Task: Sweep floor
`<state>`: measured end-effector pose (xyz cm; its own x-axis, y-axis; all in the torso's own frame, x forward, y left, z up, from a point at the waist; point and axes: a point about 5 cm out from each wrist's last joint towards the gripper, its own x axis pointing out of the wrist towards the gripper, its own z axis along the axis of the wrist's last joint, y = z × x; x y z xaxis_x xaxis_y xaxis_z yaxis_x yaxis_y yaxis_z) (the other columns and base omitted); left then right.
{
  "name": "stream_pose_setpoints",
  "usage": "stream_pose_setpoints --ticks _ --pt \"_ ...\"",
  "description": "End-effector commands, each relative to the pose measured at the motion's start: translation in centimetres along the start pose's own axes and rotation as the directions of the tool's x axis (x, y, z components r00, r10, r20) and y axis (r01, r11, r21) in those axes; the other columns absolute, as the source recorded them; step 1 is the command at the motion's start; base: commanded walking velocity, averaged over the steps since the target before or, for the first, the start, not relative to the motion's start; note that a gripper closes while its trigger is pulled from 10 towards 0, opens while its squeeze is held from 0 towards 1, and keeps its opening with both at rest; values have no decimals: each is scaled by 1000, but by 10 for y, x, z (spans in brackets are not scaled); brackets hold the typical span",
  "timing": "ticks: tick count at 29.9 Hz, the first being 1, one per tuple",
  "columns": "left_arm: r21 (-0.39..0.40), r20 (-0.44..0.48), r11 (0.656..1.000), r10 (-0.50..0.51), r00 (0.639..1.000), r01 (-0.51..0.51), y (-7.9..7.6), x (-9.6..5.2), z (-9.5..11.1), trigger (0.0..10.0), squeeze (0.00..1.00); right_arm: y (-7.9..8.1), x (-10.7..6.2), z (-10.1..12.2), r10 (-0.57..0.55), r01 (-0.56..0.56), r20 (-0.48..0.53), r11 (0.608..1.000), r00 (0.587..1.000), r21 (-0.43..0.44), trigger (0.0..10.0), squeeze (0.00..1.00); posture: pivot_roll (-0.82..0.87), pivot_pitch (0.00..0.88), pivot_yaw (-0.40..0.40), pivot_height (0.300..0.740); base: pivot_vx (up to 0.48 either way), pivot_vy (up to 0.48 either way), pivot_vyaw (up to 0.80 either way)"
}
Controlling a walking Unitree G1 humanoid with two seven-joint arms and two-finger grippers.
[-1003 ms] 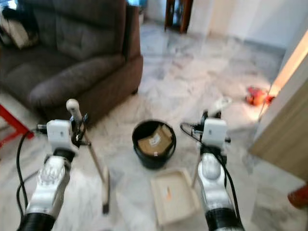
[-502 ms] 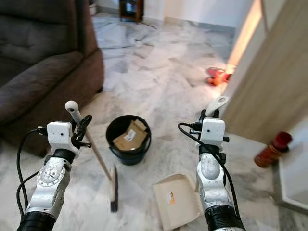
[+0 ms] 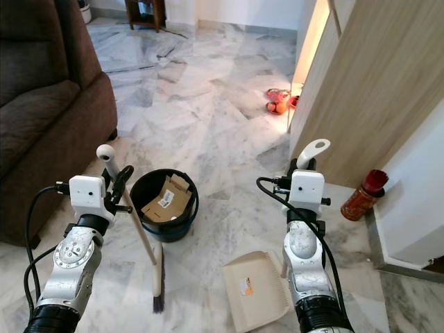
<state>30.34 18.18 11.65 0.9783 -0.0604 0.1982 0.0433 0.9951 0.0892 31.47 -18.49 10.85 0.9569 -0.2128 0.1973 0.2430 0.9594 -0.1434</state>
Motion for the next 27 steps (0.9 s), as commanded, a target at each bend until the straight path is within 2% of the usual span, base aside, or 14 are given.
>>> stream_pose_setpoints --ticks 1,8,16,27 --pt "21 25 1000 -15 1000 14 -2 4 7 10000 0 -2 4 4 -8 8 19 1000 1000 -4 10000 0 -16 62 -32 740 0 -311 -800" --pt "22 27 1000 -18 999 17 -2 5 6 10000 0 -1 4 4 -5 5 17 1000 1000 -5 10000 0 -16 50 -32 740 0 0 -800" --pt "21 28 1000 -17 999 17 -3 5 7 10000 0 -1 3 4 -3 3 15 1000 1000 -5 10000 0 -10 48 -35 740 0 -271 -800" --pt "18 25 1000 -18 1000 17 -3 5 6 10000 0 -3 3 3 -7 7 12 1000 1000 -11 10000 0 -17 60 -36 740 0 0 -800"
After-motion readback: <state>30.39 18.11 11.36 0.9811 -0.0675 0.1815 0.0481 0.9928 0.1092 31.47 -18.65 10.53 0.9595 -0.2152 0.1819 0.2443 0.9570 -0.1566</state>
